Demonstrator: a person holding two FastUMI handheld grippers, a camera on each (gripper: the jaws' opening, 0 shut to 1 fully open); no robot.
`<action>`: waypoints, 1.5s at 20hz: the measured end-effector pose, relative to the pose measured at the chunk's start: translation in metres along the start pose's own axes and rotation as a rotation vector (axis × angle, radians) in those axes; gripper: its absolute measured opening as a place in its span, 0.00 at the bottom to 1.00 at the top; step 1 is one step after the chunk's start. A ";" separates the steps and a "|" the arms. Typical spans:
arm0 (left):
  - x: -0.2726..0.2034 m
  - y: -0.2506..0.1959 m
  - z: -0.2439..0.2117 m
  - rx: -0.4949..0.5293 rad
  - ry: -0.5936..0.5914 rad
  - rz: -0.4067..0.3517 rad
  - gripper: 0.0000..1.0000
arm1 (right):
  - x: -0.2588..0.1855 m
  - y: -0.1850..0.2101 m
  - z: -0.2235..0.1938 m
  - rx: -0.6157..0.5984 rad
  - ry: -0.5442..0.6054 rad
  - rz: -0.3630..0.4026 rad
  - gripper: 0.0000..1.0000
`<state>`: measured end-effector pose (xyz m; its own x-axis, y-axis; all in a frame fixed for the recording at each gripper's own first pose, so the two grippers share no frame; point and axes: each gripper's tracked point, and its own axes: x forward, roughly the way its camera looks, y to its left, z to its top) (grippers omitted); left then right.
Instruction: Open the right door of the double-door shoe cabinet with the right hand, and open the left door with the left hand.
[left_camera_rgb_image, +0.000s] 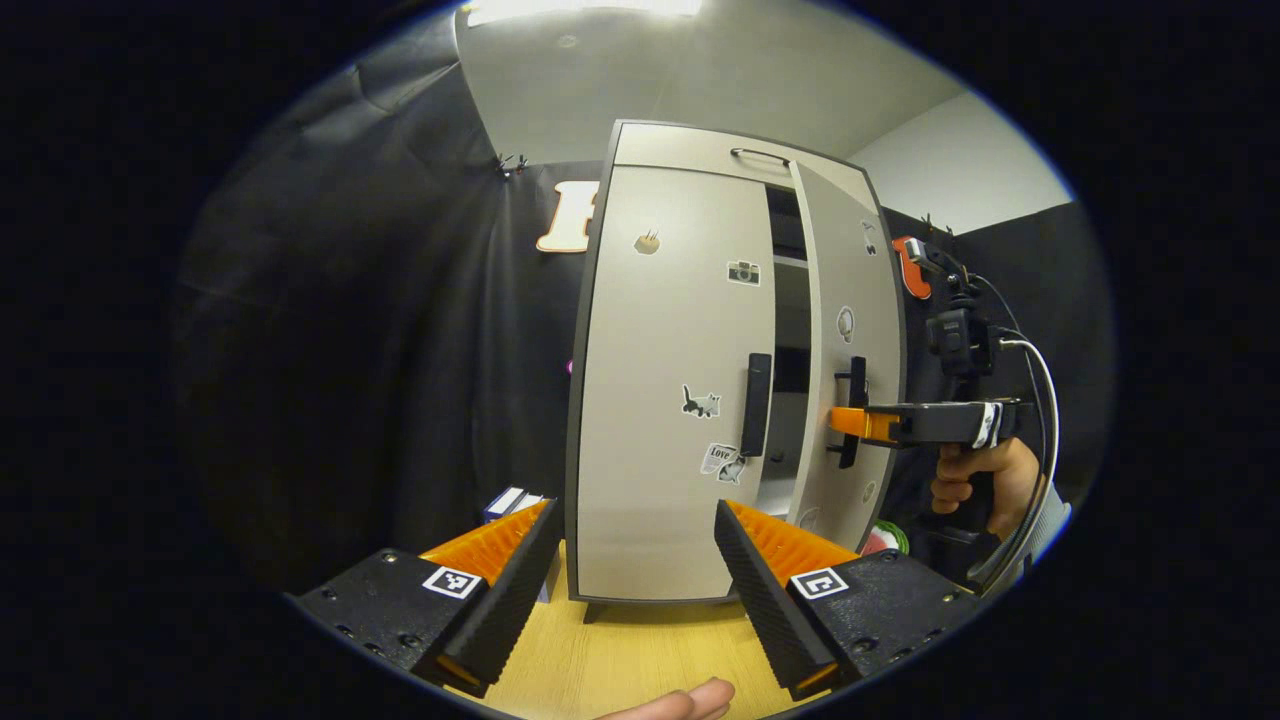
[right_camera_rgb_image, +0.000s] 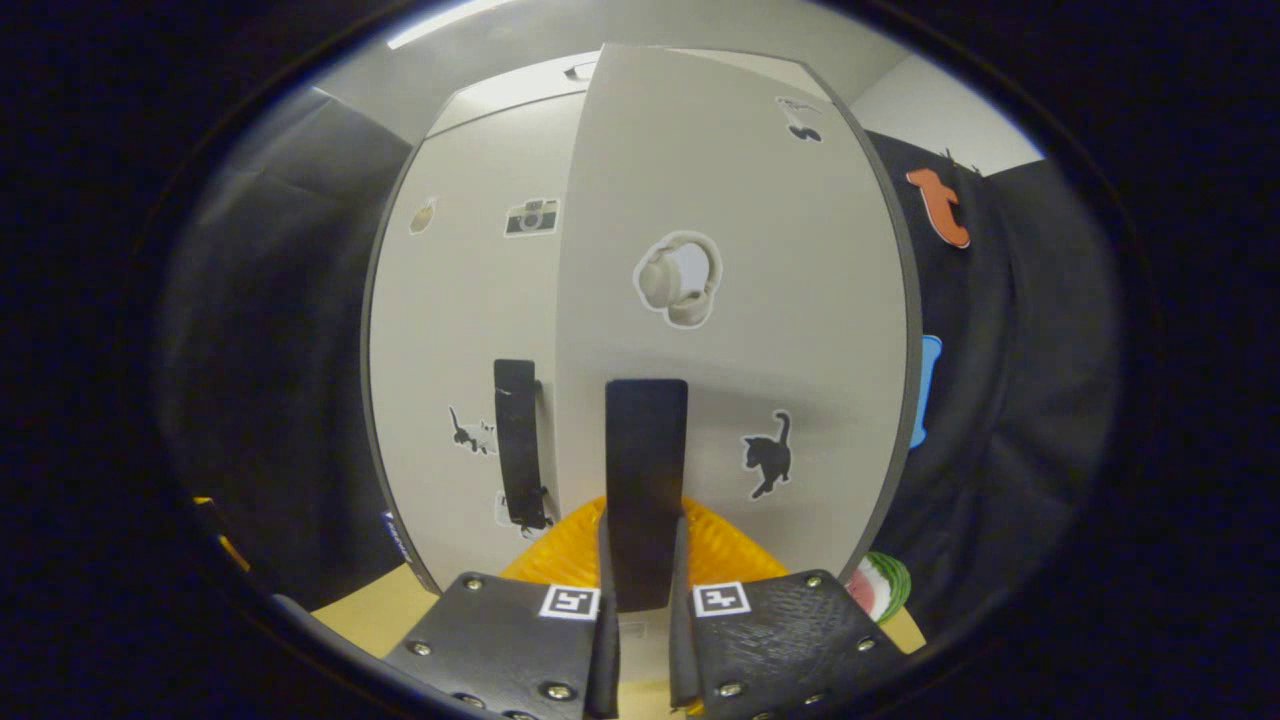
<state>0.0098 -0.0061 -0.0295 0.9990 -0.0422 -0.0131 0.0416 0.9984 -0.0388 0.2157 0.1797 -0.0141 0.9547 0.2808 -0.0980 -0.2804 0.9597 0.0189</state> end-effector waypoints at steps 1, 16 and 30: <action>-0.002 -0.002 0.002 0.000 -0.004 -0.002 0.96 | -0.004 -0.002 -0.001 0.003 0.003 0.007 0.20; -0.014 -0.040 -0.003 0.009 0.007 -0.053 0.96 | -0.067 -0.059 -0.005 0.058 0.010 0.048 0.19; -0.012 -0.097 -0.016 0.005 0.026 -0.149 0.96 | -0.092 -0.190 -0.006 0.061 0.006 -0.176 0.02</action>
<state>-0.0066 -0.1029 -0.0413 0.9811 -0.1906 -0.0331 0.1894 0.9812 -0.0368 0.1806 -0.0289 -0.0149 0.9878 0.1089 -0.1111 -0.1026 0.9928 0.0611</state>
